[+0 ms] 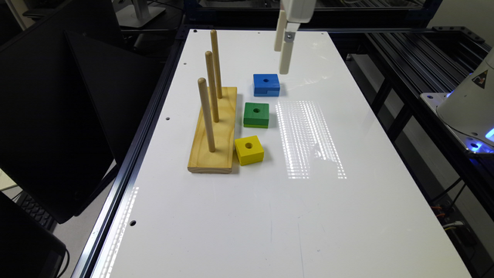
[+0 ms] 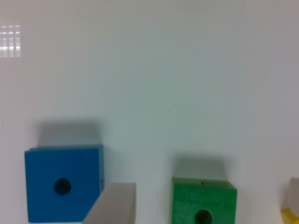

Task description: Pick up green block.

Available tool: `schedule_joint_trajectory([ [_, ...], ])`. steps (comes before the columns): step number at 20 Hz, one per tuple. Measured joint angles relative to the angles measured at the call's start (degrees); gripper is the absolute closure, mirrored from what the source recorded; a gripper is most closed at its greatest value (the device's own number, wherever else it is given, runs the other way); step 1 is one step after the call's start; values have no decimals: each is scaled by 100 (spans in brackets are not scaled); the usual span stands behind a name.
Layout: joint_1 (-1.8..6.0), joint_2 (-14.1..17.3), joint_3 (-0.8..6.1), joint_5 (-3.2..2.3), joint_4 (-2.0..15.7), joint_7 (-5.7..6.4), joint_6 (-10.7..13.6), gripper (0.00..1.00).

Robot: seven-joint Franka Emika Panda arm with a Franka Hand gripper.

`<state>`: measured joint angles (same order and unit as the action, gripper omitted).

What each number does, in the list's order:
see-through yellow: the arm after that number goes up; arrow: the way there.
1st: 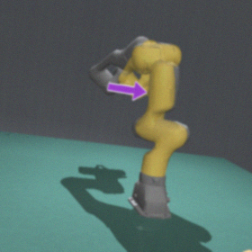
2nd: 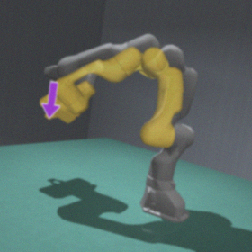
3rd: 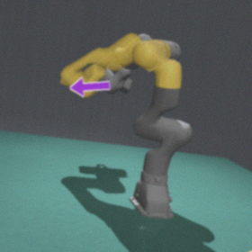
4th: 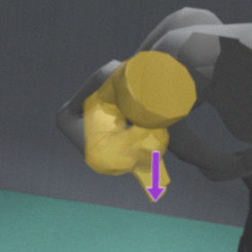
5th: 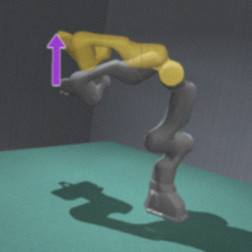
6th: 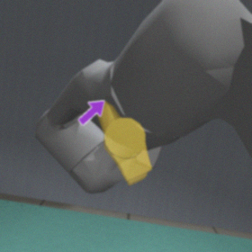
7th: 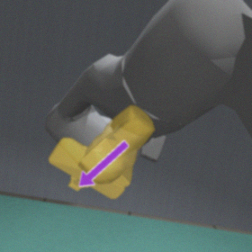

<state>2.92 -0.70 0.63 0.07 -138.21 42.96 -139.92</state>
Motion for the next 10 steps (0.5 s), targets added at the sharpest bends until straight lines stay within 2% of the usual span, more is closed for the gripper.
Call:
schedule_joint_trajectory([
  [4, 1, 126, 0, 0, 115, 0, 0, 0],
  [10, 1, 135, 0, 0, 123, 0, 0, 0],
])
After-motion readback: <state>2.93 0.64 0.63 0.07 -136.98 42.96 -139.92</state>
